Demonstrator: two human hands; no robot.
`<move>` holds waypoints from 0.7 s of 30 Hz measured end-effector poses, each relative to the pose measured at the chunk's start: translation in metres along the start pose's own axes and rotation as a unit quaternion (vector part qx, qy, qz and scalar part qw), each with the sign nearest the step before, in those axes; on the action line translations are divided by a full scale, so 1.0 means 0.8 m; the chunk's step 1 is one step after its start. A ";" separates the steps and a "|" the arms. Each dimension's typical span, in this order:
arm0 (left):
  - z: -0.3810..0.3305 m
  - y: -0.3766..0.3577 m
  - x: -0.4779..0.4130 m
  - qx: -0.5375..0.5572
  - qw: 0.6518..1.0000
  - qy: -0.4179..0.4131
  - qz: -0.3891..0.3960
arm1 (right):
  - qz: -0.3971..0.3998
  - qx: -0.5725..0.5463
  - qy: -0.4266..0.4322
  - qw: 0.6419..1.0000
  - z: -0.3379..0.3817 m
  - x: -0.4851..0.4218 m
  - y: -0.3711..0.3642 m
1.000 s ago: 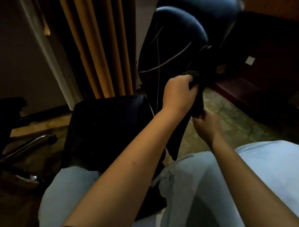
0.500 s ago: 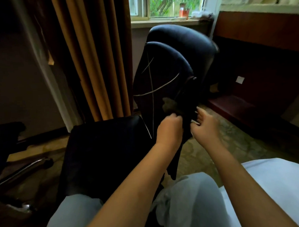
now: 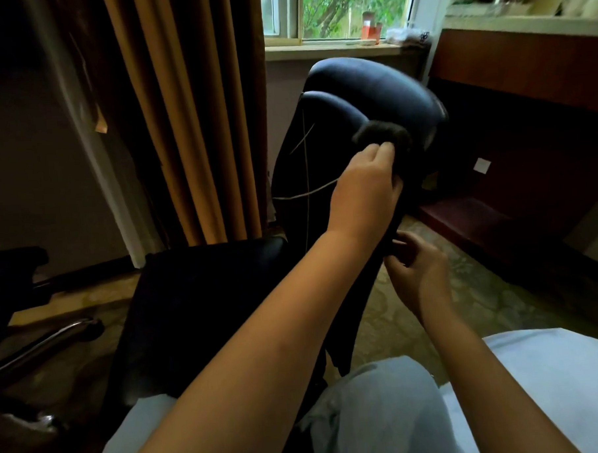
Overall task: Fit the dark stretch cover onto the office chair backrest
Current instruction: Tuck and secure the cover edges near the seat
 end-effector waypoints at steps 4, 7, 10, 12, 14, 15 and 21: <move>0.032 -0.007 0.027 -0.018 1.000 0.011 -0.006 | -0.014 -0.012 0.005 1.000 0.001 0.005 0.000; 0.071 -0.020 0.060 -0.071 0.996 0.047 0.033 | -0.021 -0.010 0.012 1.000 0.001 0.006 -0.001; 0.107 -0.031 0.098 -0.141 0.983 0.074 0.092 | -0.031 -0.025 0.001 0.999 -0.003 0.007 -0.003; 0.133 -0.036 0.124 -0.167 0.969 0.107 0.147 | -0.036 -0.033 0.002 0.999 -0.001 0.008 -0.004; 0.158 -0.036 0.145 -0.152 0.956 0.159 0.193 | -0.039 -0.036 0.005 0.999 0.002 0.008 -0.004; 0.162 -0.030 0.148 -0.138 0.955 0.177 0.195 | -0.039 -0.038 0.006 0.998 0.002 0.008 -0.004; 0.082 0.020 0.076 0.003 0.994 0.102 0.041 | -0.043 -0.033 0.005 0.999 0.002 0.010 -0.004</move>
Point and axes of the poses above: each hand's wrist, its own x-axis away from the middle knuckle, its own y-axis out of the back of the hand, z = x × y, the point moved 9 cm from there along -x, towards the middle knuckle, and after that the axes turned 4 degrees about y, right-handed, at the moved point
